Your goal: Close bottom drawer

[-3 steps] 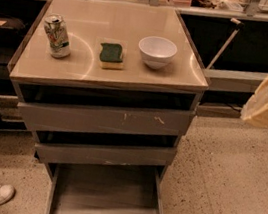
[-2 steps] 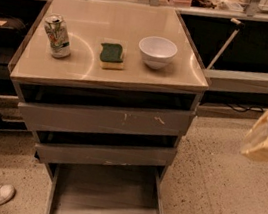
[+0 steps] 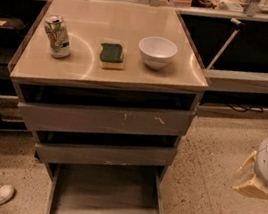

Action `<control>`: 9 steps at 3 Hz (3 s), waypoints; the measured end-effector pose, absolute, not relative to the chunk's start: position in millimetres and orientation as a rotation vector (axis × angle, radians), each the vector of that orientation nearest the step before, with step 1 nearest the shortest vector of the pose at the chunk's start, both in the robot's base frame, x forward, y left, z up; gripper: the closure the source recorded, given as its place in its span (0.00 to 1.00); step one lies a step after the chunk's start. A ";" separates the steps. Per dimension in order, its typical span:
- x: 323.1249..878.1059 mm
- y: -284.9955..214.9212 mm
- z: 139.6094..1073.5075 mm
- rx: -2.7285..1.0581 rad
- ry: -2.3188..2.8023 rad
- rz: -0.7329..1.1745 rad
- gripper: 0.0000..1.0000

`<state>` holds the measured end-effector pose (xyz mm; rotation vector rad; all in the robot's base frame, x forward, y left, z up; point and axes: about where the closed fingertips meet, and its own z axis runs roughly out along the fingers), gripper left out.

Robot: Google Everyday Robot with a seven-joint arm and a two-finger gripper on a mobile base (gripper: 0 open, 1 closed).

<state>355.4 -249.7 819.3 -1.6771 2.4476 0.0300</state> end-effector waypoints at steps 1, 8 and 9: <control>346.2 -245.6 775.1 -1.643 2.506 0.099 1.00; 313.6 -224.8 418.0 -1.107 2.968 0.386 1.00; 311.8 -225.1 400.6 -1.081 2.983 0.414 1.00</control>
Offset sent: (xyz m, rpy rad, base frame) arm -0.0180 0.0298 -0.2571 0.1828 0.2187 -0.2496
